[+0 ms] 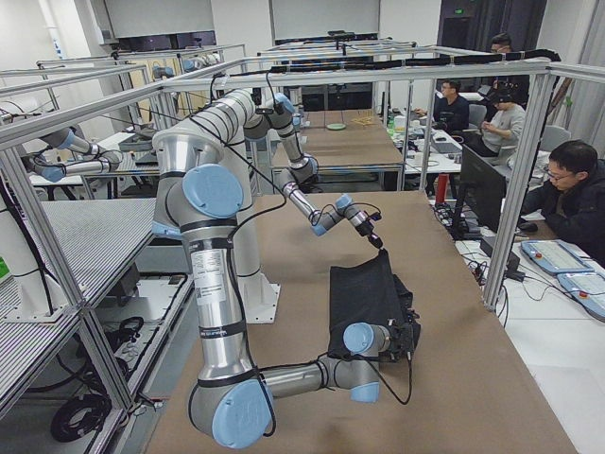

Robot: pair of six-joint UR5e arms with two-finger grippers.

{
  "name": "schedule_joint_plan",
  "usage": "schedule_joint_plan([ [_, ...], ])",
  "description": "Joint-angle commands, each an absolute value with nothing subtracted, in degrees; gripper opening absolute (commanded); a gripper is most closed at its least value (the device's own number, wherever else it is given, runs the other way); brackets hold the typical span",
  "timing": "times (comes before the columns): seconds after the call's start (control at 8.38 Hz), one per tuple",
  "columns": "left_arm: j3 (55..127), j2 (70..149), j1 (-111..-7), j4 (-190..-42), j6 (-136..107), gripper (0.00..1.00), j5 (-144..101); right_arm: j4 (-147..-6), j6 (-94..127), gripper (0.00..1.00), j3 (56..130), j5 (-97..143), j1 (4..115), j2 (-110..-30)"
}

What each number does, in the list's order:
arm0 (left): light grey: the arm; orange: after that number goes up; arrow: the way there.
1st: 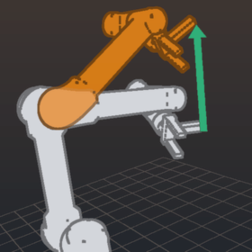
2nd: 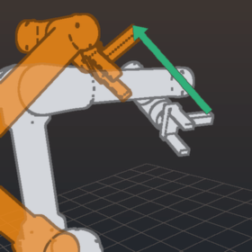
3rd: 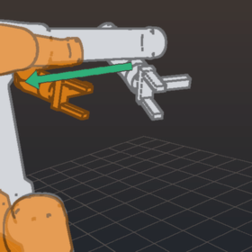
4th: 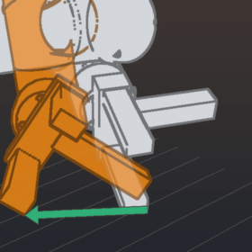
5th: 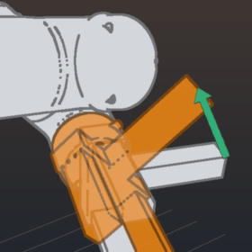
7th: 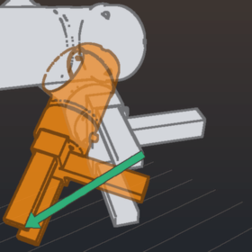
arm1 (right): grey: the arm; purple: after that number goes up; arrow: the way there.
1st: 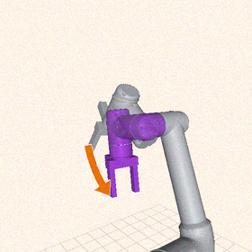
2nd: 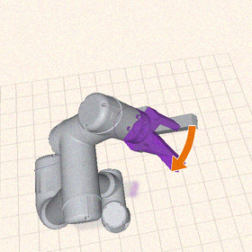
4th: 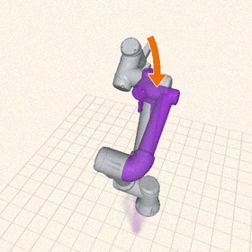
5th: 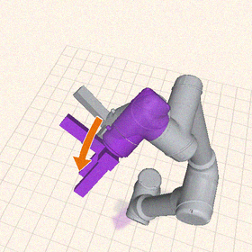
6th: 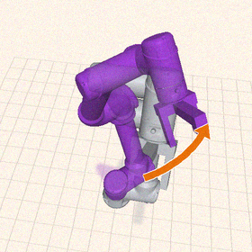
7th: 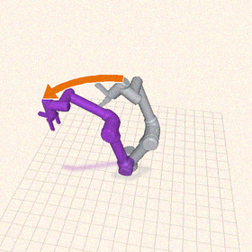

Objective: Fold clothes
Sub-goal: 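Lift the hem with both grippers and fold it toward the collar, then lay the hem down near the collar and open both grippers, drawing back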

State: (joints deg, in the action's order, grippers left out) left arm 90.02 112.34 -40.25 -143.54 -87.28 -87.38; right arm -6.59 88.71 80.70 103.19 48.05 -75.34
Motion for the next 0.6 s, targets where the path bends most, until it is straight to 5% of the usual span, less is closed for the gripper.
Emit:
schedule_joint_plan([
  [0.0, 89.6, 114.9, -40.4, -140.7, -87.3, 0.00, -87.5, -10.6, 89.0, 0.00, 81.3, 103.5, 48.1, -72.3],
  [0.24, 89.5, 114.7, -40.4, -140.7, -87.3, 0.00, -87.5, -10.9, 89.0, 0.00, 81.3, 103.6, 48.1, -72.1],
  [0.36, 89.3, 114.1, -40.5, -140.9, -87.2, 0.00, -87.2, -10.9, 89.0, 0.26, 81.3, 103.7, 48.2, -72.2],
  [0.48, 89.3, 113.8, -40.5, -140.9, -86.1, 0.99, -86.9, -11.3, 89.0, 0.93, 81.3, 103.7, 48.2, -72.2],
])
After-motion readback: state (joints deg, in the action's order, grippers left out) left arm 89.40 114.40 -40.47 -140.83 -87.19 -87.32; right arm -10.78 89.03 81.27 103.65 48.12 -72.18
